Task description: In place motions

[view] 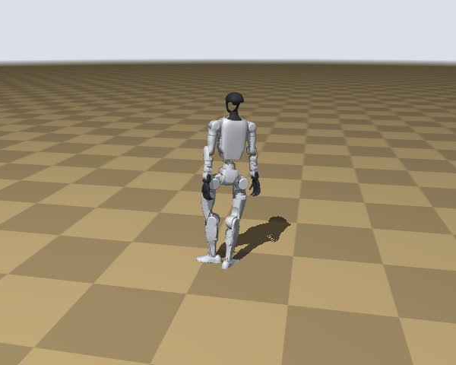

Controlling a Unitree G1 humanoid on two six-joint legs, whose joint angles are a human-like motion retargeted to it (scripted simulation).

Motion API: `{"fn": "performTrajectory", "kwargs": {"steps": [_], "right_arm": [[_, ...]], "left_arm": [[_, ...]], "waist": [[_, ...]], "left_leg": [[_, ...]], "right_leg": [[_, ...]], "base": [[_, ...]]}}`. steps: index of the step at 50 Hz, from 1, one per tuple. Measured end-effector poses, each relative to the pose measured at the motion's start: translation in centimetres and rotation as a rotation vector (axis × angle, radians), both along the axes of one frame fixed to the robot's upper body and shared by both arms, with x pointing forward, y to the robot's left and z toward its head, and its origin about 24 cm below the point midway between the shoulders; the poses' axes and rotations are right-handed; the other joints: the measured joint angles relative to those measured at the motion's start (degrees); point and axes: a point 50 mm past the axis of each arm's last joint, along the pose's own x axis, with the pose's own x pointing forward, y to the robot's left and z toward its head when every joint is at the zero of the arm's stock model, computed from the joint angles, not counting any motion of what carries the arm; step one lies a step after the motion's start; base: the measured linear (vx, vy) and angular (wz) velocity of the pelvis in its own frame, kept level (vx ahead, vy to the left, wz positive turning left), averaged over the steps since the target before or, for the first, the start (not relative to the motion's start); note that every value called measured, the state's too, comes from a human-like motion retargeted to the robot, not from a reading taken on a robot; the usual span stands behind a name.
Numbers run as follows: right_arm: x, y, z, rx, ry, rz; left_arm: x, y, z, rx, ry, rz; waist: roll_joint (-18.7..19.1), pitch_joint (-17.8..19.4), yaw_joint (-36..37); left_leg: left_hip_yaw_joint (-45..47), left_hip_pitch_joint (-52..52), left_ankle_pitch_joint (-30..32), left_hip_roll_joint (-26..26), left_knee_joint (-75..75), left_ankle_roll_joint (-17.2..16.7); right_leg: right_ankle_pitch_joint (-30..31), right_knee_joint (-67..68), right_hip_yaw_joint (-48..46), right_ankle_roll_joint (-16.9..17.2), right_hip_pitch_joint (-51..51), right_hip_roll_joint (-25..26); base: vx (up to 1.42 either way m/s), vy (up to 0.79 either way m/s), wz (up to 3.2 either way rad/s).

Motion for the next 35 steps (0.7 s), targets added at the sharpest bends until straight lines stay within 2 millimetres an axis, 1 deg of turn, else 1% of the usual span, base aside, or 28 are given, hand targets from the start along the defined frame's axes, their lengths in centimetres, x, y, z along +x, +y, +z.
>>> {"fn": "performTrajectory", "kwargs": {"steps": [1,2,3,4,7,9,11,14,17,20,22,24,27,28,29,30,31,33,35], "right_arm": [[0.3,0.1,0.0,0.007,-0.007,0.011],[0.6,0.1,0.0,0.013,-0.014,0.021],[1.0,0.2,-0.1,0.018,-0.024,0.033],[1.3,0.3,-0.1,0.023,-0.031,0.045],[1.7,0.7,-0.2,0.046,-0.033,0.086],[1.8,1.0,-0.2,0.057,-0.028,0.103],[2.1,1.2,-0.2,0.066,-0.028,0.121],[2.1,1.2,-0.2,0.068,-0.023,0.159],[1.3,1.1,-0.2,0.058,-0.005,0.183],[0.5,1.1,-0.2,0.061,0.011,0.179],[0.2,1.2,-0.2,0.066,0.014,0.157],[0.2,1.1,-0.2,0.066,0.008,0.134],[0.5,0.9,-0.2,0.067,-0.014,0.114],[0.7,0.9,-0.2,0.066,-0.023,0.114],[0.9,0.9,-0.2,0.065,-0.033,0.116],[1.2,0.9,-0.3,0.064,-0.045,0.119],[1.4,1.0,-0.3,0.064,-0.052,0.122],[2.0,1.3,-0.3,0.072,-0.069,0.131],[2.3,1.6,-0.4,0.083,-0.080,0.138]], "left_arm": [[-0.4,-0.2,0.0,-0.003,0.011,0.022],[-0.8,-0.5,0.1,-0.007,0.021,0.042],[-1.1,-0.7,0.1,-0.011,0.028,0.059],[-1.3,-0.9,0.1,-0.013,0.033,0.070],[-1.3,-1.0,0.1,-0.019,0.032,0.079],[-0.5,-0.7,0.0,-0.021,0.008,0.059],[0.8,-0.3,-0.2,-0.014,-0.035,0.033],[2.4,0.3,-0.3,0.005,-0.084,0.001],[2.7,0.6,-0.3,0.013,-0.092,-0.010],[2.7,0.8,-0.3,0.014,-0.095,0.004],[3.0,1.0,-0.3,0.014,-0.109,0.005],[3.7,1.2,-0.3,0.006,-0.127,-0.011],[5.0,1.1,-0.4,-0.007,-0.158,-0.043],[5.4,1.1,-0.4,-0.009,-0.169,-0.047],[5.8,1.0,-0.4,-0.012,-0.182,-0.048],[6.3,1.0,-0.4,-0.015,-0.196,-0.047],[6.6,1.0,-0.4,-0.019,-0.205,-0.049],[7.3,1.0,-0.4,-0.026,-0.226,-0.060],[7.8,1.1,-0.4,-0.024,-0.237,-0.078]], "waist": [[0.25,-0.04,0.69],[0.45,-0.16,1.14],[0.54,-0.46,1.10],[0.52,-0.77,1.06],[-0.34,-1.27,0.56],[-1.08,-0.35,1.42],[-2.03,0.70,3.74],[-3.18,0.90,7.78],[-3.92,-0.66,8.79],[-4.22,-2.25,7.16],[-3.38,-2.21,5.59],[-1.47,-1.54,5.18],[2.76,-0.55,4.98],[4.03,-0.16,4.46],[4.79,0.34,3.85],[5.29,0.90,3.20],[5.23,1.37,2.55],[4.79,2.48,1.09],[4.43,3.10,0.03]], "left_leg": [[-4.64,-0.38,0.51,-1.66,-2.49,0.80],[-6.44,-0.53,1.07,-2.83,-4.44,1.20],[-2.55,-0.22,1.70,-3.00,-5.31,0.82],[-2.29,-0.70,1.78,-3.13,-5.43,1.04],[-8.37,-3.80,0.11,-2.86,-2.16,2.26],[-9.40,-3.75,-1.01,-2.78,-0.52,2.14],[-9.39,-3.16,-1.79,-3.21,-0.22,2.04],[-10.95,-2.90,-2.81,-4.62,-1.12,2.30],[-13.72,-3.18,-3.96,-5.94,-1.56,2.49],[-16.31,-3.74,-5.29,-6.61,-0.92,2.60],[-18.29,-3.30,-6.05,-6.62,-0.74,3.21],[-19.05,-2.05,-6.23,-5.53,-1.16,3.52],[-20.28,-0.54,-6.28,-1.53,-1.20,3.24],[-20.99,-0.22,-6.20,-0.27,-1.05,3.17],[-21.50,0.01,-6.04,0.42,-0.96,3.19],[-21.91,0.20,-5.85,0.83,-0.88,3.27],[-22.21,0.36,-5.63,0.61,-0.95,3.37],[-22.69,0.52,-5.04,-0.04,-1.10,3.59],[-23.18,0.34,-4.62,-0.35,-1.06,3.60]], "right_leg": [[-0.04,0.11,-0.12,0.25,0.13,0.23],[-0.07,0.20,-0.45,0.53,0.17,0.38],[-0.10,0.25,-1.19,0.90,0.03,0.36],[-0.14,0.29,-1.74,1.24,-0.11,0.30],[-0.12,0.42,-3.64,2.07,-0.14,-0.48],[0.03,0.44,-4.92,2.32,0.57,-0.82],[0.24,0.35,-5.13,2.55,1.17,-1.16],[0.52,0.38,-4.71,3.12,1.66,-1.61],[0.60,0.72,-5.74,4.14,2.23,-2.06],[0.56,1.60,-8.62,5.03,3.06,-2.30],[1.63,4.20,-10.02,3.86,4.22,-2.35],[4.26,8.28,-9.33,1.10,4.68,-2.44],[7.53,19.29,-4.57,-4.78,2.75,-3.83],[7.82,24.02,-2.30,-6.12,1.44,-4.76],[7.77,28.37,0.32,-6.05,-0.27,-5.85],[7.55,32.54,3.11,-5.28,-2.19,-7.02],[7.53,34.58,7.61,-4.18,-4.54,-6.87],[7.11,36.86,19.05,-1.51,-10.07,-4.54],[6.50,35.53,24.42,-0.94,-12.98,-3.11]], "base": [[0.16,0.15,0.24],[0.14,0.17,0.37],[0.17,0.21,0.55],[0.21,0.22,0.66],[0.16,0.04,0.76],[0.18,0.08,0.53],[0.12,0.08,0.05],[0.21,0.11,-0.20],[0.36,0.10,0.29],[0.43,0.11,0.62],[0.34,0.04,0.72],[0.27,0.08,0.47],[0.22,0.06,0.47],[0.24,0.04,0.68],[0.25,0.02,0.74],[0.16,-0.01,0.72],[0.07,-0.04,0.72],[0.02,-0.07,0.77],[0.04,-0.10,0.76]]}}
